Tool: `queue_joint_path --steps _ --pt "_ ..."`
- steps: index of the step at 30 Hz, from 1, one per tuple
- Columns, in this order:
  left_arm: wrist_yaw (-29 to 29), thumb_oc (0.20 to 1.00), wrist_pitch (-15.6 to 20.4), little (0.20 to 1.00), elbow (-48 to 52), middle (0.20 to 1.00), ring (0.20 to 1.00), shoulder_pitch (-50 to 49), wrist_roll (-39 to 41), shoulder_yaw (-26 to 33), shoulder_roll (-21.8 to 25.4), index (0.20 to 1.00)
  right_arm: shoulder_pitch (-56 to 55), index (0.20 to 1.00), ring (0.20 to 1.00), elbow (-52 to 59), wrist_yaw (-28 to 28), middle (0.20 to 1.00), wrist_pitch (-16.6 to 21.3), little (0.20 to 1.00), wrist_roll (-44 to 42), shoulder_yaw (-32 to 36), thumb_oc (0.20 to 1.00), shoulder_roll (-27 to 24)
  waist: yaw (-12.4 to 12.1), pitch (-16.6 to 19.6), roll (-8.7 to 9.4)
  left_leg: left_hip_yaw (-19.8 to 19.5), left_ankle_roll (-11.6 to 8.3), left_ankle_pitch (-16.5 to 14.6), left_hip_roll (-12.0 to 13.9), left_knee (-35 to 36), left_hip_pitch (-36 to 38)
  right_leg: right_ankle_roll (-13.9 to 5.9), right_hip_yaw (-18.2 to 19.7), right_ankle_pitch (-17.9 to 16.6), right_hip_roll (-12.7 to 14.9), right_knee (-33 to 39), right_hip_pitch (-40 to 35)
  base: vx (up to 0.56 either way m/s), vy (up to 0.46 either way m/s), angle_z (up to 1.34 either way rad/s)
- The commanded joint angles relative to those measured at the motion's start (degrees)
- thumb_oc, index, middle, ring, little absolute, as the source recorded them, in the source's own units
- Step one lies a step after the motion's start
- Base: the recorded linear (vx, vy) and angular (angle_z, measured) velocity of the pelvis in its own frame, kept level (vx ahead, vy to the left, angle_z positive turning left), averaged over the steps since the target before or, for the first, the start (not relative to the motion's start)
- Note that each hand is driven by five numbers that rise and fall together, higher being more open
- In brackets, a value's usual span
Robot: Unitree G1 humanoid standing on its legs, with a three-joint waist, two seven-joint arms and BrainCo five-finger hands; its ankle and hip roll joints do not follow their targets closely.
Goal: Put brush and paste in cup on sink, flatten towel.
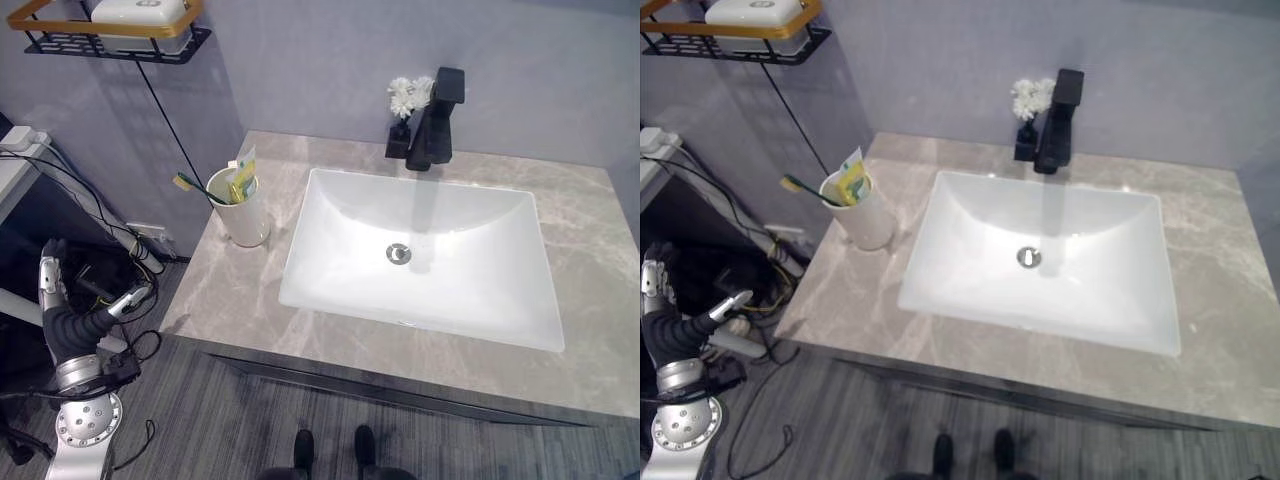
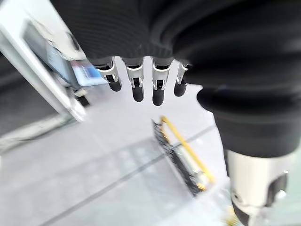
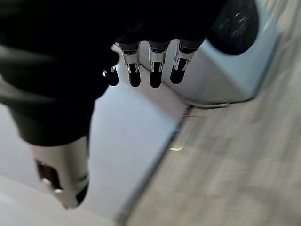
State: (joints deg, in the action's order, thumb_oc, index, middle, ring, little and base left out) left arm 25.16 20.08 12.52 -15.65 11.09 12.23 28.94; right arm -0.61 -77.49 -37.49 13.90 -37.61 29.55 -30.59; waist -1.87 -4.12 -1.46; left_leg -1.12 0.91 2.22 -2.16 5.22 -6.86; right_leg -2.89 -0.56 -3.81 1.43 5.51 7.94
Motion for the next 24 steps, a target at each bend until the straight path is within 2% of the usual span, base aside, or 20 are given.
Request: queue_joint_path --steps 1,2,3,5,6,7,11,12,15,16,20,24 --pt "-6.52 0.2 4.38 0.2 2.57 0.2 0.2 1.19 6.11 0.83 3.51 0.2 3.28 1.0 1.0 -3.4 6.6 1.0 -3.14 1.0 -2.6 -1.66 1.0 1.5 -0.64 1.31 1.06 -2.62 -4.58 -0.21 3.41 -0.22 -2.08 -6.11 -1.23 -0.71 7.7 -0.51 0.69 0.0 0.0 0.0" --pt "-6.59 0.2 4.39 0.2 2.55 0.2 0.2 1.18 6.18 0.88 3.53 0.2 3.31 1.0 1.0 -3.46 6.65 1.0 -3.12 1.0 -2.63 -1.69 1.0 1.49 -0.61 1.3 1.07 -2.63 -4.58 -0.21 3.41 -0.22 -2.08 -6.11 -1.24 -0.71 7.7 -0.51 0.68 -0.02 -0.033 -0.01" --pt "-9.76 0.2 3.68 0.2 1.42 0.2 0.2 0.6 6.97 -1.15 4.63 0.2 3.25 1.0 1.0 -6.32 9.01 1.0 -6.14 1.0 2.4 -6.93 1.0 3.94 -1.05 1.13 0.43 -2.6 -4.76 -0.01 3.5 -0.22 -2.1 -5.98 -1.39 -0.62 7.65 -0.51 0.58 -0.02 -0.044 0.0" --pt "-12.61 0.2 3.21 0.2 0.25 0.2 0.2 -0.95 8.48 -1.9 5.13 0.2 2.88 1.0 1.0 -7.36 12.23 1.0 -8.61 1.0 8.52 -12.74 1.0 7.11 -1.43 1.0 -0.05 -2.57 -4.92 0.23 3.59 -0.22 -2.07 -5.84 -1.51 -0.62 7.62 -0.51 0.46 -0.01 -0.046 0.02" --pt "-12.65 0.2 3.22 0.2 0.26 0.2 0.2 -1.0 8.51 -1.86 5.13 0.2 2.87 1.0 1.0 -7.36 12.23 1.0 -8.61 1.0 8.52 -12.77 1.0 7.13 -1.39 1.02 -0.04 -2.58 -4.92 0.23 3.59 -0.22 -2.07 -5.84 -1.52 -0.61 7.62 -0.51 0.46 -0.01 -0.046 0.01" --pt "-14.7 0.2 2.75 0.2 -0.35 0.2 0.2 -2.35 10.42 -2.0 4.49 0.2 2.51 1.0 1.0 -6.14 14.26 1.0 -9.59 1.0 13.58 -17.33 1.0 9.14 -1.82 0.9 -0.47 -2.61 -5.02 0.44 3.68 -0.22 -2.1 -5.73 -1.64 -0.58 7.55 -0.51 0.42 -0.01 -0.032 0.01" --pt "-16.97 0.2 1.75 0.2 -2.68 0.2 0.2 -3.67 13.21 -2.46 2.63 0.2 2.97 1.0 1.0 -3.13 15.38 1.0 -9.44 1.0 19.74 -23.03 1.0 12.05 -2.28 0.97 -1.28 -2.71 -5.19 0.75 3.82 -0.22 -2.08 -5.54 -1.99 -0.41 7.4 -0.51 0.19 0.0 -0.031 0.02" --pt "-17.66 0.2 1.49 0.2 -3.28 0.2 0.2 -3.54 14.08 -3.31 2.42 0.2 3.98 1.0 1.0 -0.28 16.16 1.0 -9.08 1.0 23.64 -27.46 1.0 12.78 -2.46 0.96 -1.71 -2.57 -5.26 0.97 3.81 -0.22 -2.07 -5.46 -2.01 -0.39 7.33 -0.51 0.23 0.0 -0.035 0.04" --pt "-18.71 0.2 1.01 0.2 -3.29 0.2 0.2 -3.18 14.58 -4.46 3.44 0.2 5.47 1.0 1.0 1.28 16.36 1.0 -9.94 1.0 28.54 -31.5 1.0 12.66 -2.64 0.98 -2.04 -2.47 -5.37 1.09 3.87 -0.22 -2.1 -5.42 -2.03 -0.42 7.3 -0.51 0.17 0.01 -0.03 0.02" --pt "-19.93 0.2 0.8 0.2 -2.92 0.2 0.2 -3.05 15.31 -5.62 4.73 0.2 6.67 1.0 1.0 3.95 17.45 1.0 -9.89 1.0 33.91 -36.83 1.0 12.23 -2.78 0.98 -2.42 -2.4 -5.54 1.27 3.99 -0.22 -2.18 -5.41 -2.14 -0.49 7.3 -0.51 0.26 0.0 0.0 0.0" --pt "-21.61 0.2 0.1 0.2 -3.15 0.2 0.2 -2.4 16.92 -7.38 5.43 0.2 7.4 1.0 1.0 6.56 18.89 1.0 -10.1 1.0 38.0 -41.27 1.0 11.7 -2.54 1.07 -2.88 -2.51 -5.64 1.34 4.07 -0.22 -2.28 -5.33 -2.16 -0.4 7.27 -0.51 0.35 0.02 -0.022 0.06" --pt "-21.91 0.2 -0.31 0.2 -2.18 0.2 0.2 -1.45 17.98 -8.92 5.47 0.2 10.72 1.0 1.0 5.1 17.42 1.0 -11.57 1.0 41.83 -44.07 1.0 12.29 -2.83 0.65 -3.82 -2.17 -5.61 1.19 4.02 -0.22 -2.53 -5.3 -1.92 -0.35 7.18 -0.51 1.04 0.05 -0.014 0.06"
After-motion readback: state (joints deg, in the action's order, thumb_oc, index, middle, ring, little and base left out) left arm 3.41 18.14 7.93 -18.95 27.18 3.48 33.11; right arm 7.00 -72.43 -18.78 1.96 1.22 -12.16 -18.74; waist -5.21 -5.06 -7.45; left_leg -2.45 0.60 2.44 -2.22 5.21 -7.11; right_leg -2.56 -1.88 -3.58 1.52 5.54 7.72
